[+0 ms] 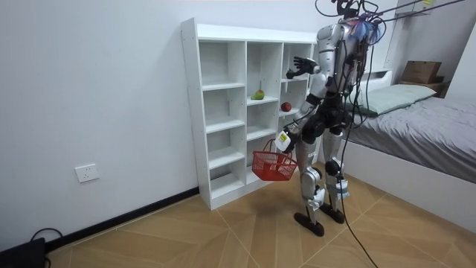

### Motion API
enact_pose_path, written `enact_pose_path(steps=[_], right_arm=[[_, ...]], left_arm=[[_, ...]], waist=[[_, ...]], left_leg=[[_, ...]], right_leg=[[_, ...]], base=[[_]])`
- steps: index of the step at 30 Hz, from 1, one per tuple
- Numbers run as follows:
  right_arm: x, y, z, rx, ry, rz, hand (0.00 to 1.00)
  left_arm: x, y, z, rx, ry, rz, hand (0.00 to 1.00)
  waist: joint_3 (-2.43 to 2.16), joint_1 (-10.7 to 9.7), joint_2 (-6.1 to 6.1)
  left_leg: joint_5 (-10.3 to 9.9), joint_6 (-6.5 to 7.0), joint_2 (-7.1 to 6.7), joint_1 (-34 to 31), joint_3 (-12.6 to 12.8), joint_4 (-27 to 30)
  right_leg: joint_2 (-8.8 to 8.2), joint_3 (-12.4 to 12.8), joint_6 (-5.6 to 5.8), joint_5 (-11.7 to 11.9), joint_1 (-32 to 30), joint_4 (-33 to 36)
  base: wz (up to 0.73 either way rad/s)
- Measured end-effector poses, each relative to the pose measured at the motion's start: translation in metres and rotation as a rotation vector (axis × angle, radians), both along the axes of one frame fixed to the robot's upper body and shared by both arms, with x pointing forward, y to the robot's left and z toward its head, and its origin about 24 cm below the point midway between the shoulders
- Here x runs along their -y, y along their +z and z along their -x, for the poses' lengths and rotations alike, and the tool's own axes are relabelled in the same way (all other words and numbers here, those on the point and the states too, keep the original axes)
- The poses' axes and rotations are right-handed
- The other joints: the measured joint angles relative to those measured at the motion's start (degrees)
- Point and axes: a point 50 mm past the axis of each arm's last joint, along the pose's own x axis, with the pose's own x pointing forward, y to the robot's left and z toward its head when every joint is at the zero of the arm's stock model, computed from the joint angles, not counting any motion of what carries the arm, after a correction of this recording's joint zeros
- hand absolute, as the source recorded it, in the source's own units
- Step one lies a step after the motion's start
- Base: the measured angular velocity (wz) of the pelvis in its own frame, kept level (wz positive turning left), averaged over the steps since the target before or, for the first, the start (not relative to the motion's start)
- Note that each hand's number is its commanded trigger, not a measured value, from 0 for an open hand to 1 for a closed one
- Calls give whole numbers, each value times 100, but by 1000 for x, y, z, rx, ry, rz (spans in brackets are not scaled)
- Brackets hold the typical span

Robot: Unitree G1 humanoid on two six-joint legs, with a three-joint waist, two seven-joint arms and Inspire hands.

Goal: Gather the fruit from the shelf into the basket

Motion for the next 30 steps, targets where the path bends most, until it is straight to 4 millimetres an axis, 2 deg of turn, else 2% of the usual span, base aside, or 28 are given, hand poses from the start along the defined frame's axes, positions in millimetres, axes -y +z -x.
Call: enact_pose_path(steps=[3,7,14,18,23,26,30], right_arm=[[0,2,-8,4,-2,2,0],[-1,4,-11,12,2,2,0],[6,-6,-13,-37,-15,14,0],[10,0,-19,-24,-18,21,0],[9,10,-26,14,-14,3,0],[9,9,-26,4,-19,2,0],[11,3,-26,-29,-30,3,0]], left_arm=[[0,1,-3,11,-3,1,100],[0,2,-5,19,-7,8,100],[-1,2,-6,21,-9,12,100],[-1,2,-7,18,-9,19,100],[-2,2,-8,6,-4,35,100],[-2,2,-8,2,-1,43,100],[-2,2,-8,-1,-1,41,100]], waist=[[1,-6,-27],[26,9,-69],[22,12,-101],[23,20,-101],[9,27,-96],[-15,61,-97],[-25,118,-108]], left_leg=[[12,4,-4,4,-12,1],[25,6,-2,1,-16,1],[28,12,-5,-3,-58,8],[34,13,-3,-21,-72,6],[35,11,-4,-21,-83,4],[35,12,-7,-20,-99,3],[38,8,-13,-8,-129,3]], right_leg=[[-5,-18,0,0,13,0],[-10,-36,0,0,15,1],[-25,-88,2,1,24,4],[-24,-100,2,1,0,2],[-21,-116,2,1,-19,0],[-20,-125,2,1,-15,1],[-20,-148,1,1,6,0]], base=[[3],[2],[0],[0],[0],[0],[2]])
